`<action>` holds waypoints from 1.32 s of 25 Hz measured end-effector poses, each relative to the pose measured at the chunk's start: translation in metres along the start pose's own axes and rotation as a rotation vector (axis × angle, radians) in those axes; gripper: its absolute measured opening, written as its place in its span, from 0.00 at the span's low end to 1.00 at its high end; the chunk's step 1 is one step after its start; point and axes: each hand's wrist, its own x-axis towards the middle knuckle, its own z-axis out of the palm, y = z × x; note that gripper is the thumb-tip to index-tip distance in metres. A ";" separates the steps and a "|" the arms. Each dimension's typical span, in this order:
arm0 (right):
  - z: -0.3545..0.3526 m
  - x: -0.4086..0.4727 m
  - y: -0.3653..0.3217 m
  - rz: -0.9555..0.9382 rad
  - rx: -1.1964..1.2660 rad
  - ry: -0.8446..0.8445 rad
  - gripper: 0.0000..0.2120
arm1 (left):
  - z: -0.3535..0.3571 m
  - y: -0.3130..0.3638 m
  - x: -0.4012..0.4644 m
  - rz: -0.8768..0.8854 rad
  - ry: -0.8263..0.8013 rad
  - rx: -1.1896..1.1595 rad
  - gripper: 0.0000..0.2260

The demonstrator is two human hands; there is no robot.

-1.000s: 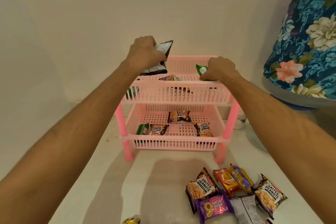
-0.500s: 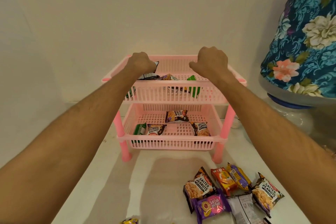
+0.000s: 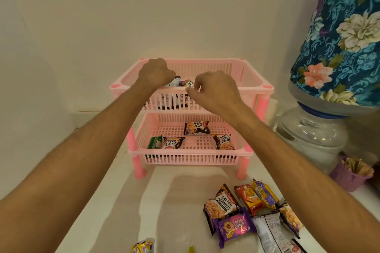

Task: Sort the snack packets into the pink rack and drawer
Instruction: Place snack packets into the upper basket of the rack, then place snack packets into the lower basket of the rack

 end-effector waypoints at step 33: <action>0.178 -0.205 0.094 -0.212 -0.106 -1.138 0.26 | 0.213 -0.063 -0.296 0.454 -1.375 0.112 0.19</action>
